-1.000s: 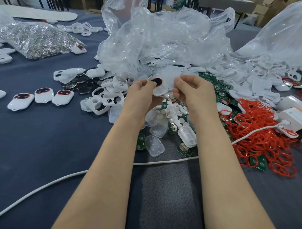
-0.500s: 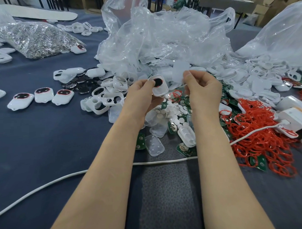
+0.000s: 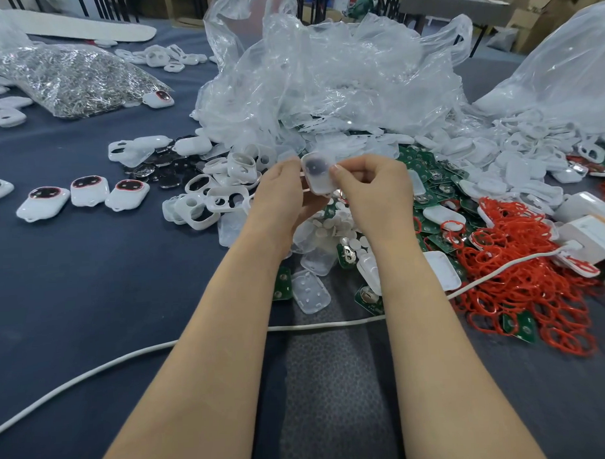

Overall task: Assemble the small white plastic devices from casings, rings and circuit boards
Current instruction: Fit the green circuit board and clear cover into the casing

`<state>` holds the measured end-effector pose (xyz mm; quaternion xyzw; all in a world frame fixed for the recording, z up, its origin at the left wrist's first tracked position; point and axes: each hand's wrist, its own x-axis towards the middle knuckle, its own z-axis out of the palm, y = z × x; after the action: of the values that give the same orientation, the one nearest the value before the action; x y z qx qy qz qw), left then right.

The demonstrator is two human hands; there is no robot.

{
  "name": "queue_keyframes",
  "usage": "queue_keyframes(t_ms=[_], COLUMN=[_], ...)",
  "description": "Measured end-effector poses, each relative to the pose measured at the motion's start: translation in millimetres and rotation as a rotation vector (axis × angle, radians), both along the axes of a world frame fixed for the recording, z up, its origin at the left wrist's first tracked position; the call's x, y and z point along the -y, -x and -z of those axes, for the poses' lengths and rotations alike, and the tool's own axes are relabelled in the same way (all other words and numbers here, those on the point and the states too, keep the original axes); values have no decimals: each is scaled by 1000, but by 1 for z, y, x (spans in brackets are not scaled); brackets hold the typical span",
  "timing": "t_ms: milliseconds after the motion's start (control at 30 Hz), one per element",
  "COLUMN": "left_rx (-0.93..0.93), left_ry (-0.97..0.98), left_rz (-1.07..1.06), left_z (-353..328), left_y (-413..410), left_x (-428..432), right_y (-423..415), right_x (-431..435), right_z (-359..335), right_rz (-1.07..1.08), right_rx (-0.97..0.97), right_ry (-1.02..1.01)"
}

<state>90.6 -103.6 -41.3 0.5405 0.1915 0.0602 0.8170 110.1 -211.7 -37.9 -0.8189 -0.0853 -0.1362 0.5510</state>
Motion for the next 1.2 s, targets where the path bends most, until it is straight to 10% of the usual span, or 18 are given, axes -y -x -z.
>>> queue_keyframes(t_ms=[333, 1000, 1200], left_rx=[95, 137, 128], left_ry=[-280, -285, -167], left_rz=[29, -47, -91], left_z=[7, 4, 1], left_y=[1, 5, 6], left_x=[1, 0, -6], right_y=[7, 0, 10], right_x=[-9, -3, 40], right_z=[1, 0, -29], right_rz=[68, -22, -60], right_rx=[69, -83, -164], right_ry=[124, 19, 315])
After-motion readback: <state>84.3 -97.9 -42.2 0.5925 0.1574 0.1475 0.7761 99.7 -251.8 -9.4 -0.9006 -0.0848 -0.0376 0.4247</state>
